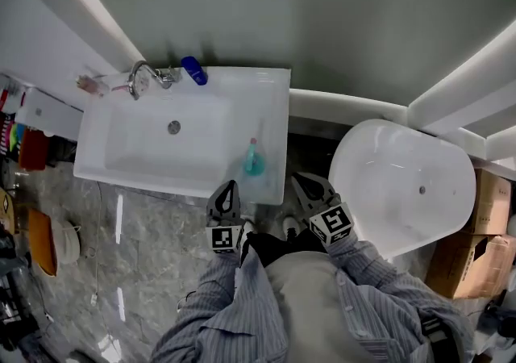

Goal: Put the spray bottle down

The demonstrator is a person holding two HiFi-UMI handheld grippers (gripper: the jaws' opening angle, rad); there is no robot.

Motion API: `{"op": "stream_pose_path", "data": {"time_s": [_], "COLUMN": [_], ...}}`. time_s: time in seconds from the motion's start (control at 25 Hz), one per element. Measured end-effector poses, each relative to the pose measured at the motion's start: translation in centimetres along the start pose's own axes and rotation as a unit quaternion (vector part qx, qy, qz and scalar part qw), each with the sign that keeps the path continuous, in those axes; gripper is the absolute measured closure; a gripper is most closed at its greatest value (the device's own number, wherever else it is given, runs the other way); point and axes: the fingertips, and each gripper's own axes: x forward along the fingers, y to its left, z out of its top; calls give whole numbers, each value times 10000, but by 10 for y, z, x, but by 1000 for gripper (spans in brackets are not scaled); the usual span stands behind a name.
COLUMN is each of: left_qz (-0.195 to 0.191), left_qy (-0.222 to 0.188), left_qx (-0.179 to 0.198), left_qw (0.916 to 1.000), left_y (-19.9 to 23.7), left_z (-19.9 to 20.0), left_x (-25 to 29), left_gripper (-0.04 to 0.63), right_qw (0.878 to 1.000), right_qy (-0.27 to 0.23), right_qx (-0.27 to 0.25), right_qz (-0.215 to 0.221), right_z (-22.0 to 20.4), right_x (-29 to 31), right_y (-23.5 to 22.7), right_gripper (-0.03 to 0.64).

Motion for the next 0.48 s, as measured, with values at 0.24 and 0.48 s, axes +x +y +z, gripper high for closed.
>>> {"op": "stream_pose_path", "data": {"time_s": [0.24,0.48], "left_qz": [406,548], "left_qy": [-164,-603], "left_qx": [28,225], "left_qw": [9990,9964], "left_y": [19,32], "left_z": [58,101], "left_x": [-41,-52], "left_gripper": [594,594], "right_qw": [9990,9978], "right_qy": [-199,-418], "right_qx": [-52,-57], "right_qz": [391,508], "right_z": [18,36], "right_x": [6,11], "right_y": [29,43], "right_gripper": [601,601]}}
